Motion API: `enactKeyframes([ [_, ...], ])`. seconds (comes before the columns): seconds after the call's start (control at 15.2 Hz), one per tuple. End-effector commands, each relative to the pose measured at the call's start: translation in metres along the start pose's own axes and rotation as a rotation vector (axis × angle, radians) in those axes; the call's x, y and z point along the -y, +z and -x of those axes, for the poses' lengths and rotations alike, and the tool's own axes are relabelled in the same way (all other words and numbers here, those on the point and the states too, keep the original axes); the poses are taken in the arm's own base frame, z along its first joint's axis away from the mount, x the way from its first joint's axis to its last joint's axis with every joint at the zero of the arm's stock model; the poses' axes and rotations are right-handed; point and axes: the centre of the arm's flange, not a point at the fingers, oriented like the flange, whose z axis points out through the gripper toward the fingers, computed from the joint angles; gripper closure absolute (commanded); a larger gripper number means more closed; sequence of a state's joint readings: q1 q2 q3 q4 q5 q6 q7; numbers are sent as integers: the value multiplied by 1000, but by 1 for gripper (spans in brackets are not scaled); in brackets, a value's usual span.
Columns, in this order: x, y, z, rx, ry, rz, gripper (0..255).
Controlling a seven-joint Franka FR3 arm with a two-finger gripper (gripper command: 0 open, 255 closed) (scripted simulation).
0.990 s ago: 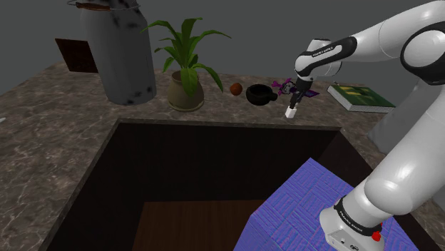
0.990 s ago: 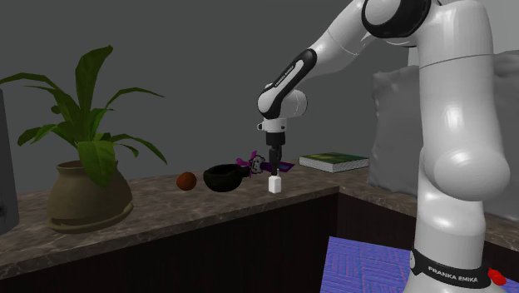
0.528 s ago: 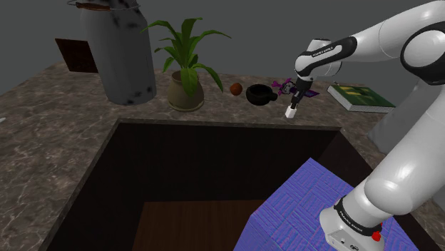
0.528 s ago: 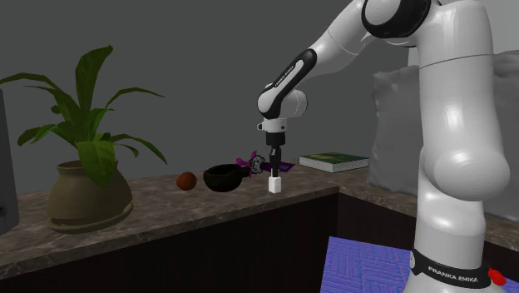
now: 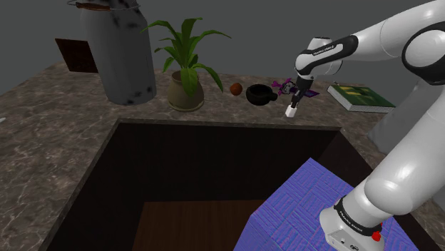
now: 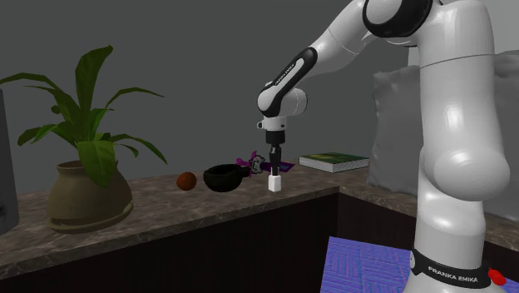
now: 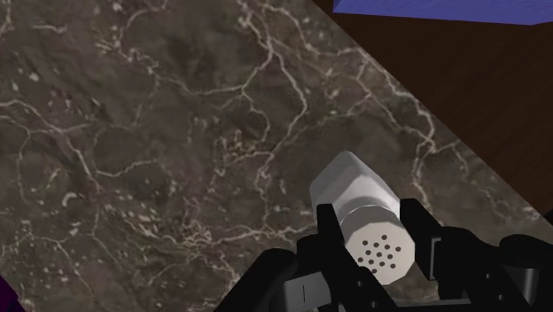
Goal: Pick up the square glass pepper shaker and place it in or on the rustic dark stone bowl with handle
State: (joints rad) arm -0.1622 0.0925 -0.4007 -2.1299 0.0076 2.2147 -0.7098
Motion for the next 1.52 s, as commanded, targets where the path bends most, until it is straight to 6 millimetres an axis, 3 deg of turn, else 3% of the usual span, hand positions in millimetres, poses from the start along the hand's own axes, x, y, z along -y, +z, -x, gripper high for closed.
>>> enactKeyframes([
  [0.0,0,-10,1,0,0,0,255],
  [1.45,-3,-126,3,0,0,0,255],
])
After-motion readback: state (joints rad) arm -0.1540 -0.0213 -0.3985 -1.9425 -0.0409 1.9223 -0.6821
